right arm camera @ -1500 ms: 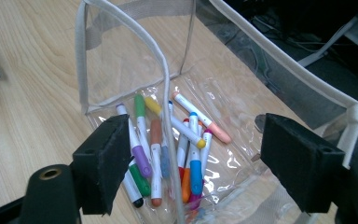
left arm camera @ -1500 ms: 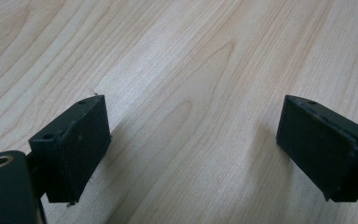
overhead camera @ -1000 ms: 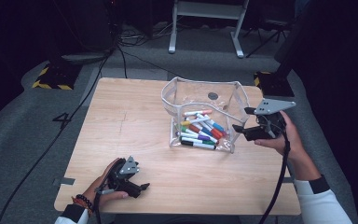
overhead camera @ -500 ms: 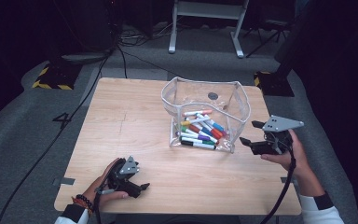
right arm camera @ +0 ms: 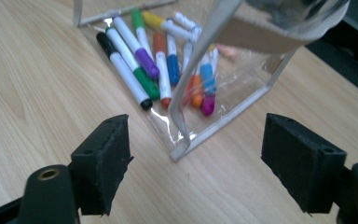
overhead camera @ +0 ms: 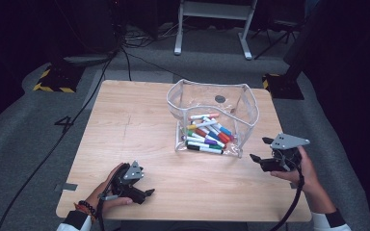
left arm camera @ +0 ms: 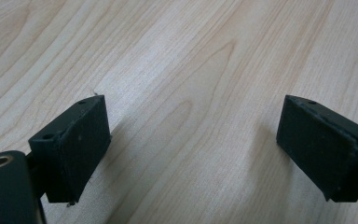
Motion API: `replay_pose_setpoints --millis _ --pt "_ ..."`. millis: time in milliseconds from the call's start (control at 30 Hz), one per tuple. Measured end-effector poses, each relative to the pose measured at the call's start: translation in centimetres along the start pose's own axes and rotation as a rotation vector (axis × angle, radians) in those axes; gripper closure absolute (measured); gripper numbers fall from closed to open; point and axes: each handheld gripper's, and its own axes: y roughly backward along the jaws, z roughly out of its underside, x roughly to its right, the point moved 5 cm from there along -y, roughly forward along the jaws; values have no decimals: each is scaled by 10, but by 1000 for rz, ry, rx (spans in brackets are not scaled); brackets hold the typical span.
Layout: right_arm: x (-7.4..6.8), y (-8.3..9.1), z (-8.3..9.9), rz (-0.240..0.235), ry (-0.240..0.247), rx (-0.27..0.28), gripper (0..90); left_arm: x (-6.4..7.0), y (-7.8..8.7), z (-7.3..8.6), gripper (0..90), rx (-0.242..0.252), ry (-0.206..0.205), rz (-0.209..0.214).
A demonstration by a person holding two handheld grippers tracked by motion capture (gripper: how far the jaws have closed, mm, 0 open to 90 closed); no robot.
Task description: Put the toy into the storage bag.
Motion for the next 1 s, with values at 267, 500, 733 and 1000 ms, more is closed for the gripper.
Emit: replay_pose_setpoints --millis 267,500,733,1000 --pt "-4 -15 29 -13 -21 -59 227 0 0 0 100 0 0 0" --pt "-4 -23 54 -24 -53 -98 217 0 0 0 99 0 0 0" --pt "-6 -31 78 -40 -85 -132 212 0 0 0 100 0 0 0" --pt "-9 -33 97 -55 -141 -113 209 0 0 0 99 0 0 0"
